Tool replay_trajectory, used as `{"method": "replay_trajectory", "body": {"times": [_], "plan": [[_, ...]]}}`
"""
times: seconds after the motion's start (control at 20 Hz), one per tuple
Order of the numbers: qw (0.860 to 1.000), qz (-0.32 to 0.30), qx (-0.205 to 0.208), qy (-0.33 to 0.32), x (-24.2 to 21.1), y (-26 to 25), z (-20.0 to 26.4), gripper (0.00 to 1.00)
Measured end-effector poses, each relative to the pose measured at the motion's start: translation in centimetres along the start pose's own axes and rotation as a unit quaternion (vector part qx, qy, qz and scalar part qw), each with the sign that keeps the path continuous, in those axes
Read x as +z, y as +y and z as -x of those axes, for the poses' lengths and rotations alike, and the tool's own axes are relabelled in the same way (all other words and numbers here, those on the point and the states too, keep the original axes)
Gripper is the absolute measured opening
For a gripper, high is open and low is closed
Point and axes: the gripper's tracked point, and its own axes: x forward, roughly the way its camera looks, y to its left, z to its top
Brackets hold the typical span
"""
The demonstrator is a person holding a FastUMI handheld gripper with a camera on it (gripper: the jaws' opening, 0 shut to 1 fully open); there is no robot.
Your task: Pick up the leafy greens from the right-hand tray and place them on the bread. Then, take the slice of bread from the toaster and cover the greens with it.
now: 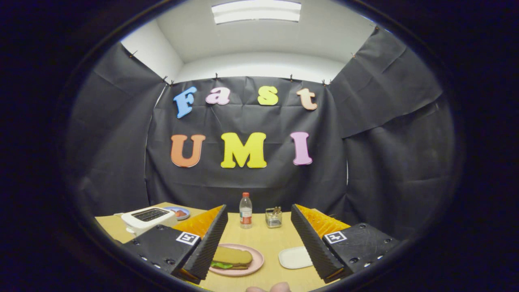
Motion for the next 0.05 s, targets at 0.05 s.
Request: {"method": "replay_trajectory", "body": {"times": [0.05], "plan": [[1.0, -0.004, -0.004, -0.001, -0.03, -0.18, -0.14, 0.95]]}}
